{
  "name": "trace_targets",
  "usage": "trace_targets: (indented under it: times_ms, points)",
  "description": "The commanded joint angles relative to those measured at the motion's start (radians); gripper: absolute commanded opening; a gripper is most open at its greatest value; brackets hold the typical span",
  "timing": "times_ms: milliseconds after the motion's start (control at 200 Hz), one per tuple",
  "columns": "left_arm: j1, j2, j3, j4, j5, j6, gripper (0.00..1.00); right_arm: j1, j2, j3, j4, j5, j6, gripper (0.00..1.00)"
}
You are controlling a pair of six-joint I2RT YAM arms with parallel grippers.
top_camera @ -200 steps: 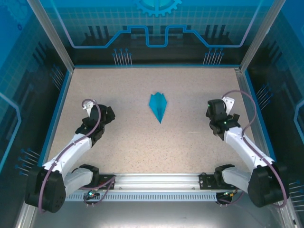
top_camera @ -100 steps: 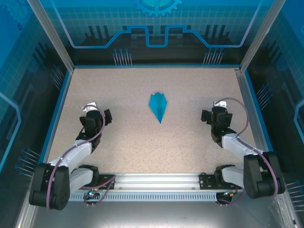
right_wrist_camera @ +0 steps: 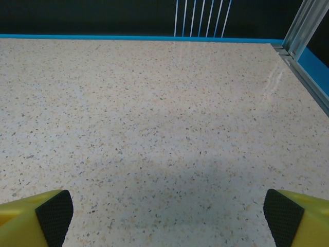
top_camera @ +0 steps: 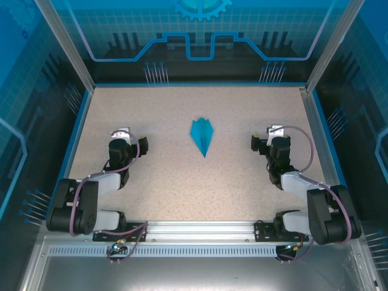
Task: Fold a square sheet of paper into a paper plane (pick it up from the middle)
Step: Reset both arms
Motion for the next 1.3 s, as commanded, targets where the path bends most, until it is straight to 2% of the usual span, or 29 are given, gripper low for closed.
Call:
trace_targets:
  times_ms: [0, 255, 410, 670, 800, 1296]
  points:
    - [0.014, 0.047, 0.035, 0.094, 0.06, 0.024, 0.99, -0.028, 0.034, -0.014, 0.114, -0.007, -0.033, 0.99]
    - [0.015, 0.12, 0.053, 0.133, 0.083, 0.03, 0.99, -0.059, 0.151, 0.032, 0.147, -0.123, -0.055, 1.0]
    - [0.015, 0.148, 0.06, 0.138, 0.074, 0.028, 0.98, -0.058, 0.219, 0.038, 0.191, -0.122, -0.056, 0.99]
    - [0.009, 0.153, 0.068, 0.123, 0.066, 0.04, 0.99, -0.051, 0.224, 0.043, 0.184, -0.113, -0.062, 1.0]
    - [0.007, 0.155, 0.08, 0.104, 0.117, 0.062, 0.99, -0.05, 0.224, 0.044, 0.184, -0.113, -0.063, 0.99]
    - [0.006, 0.155, 0.088, 0.094, 0.126, 0.068, 0.99, -0.051, 0.224, 0.044, 0.182, -0.114, -0.061, 0.99]
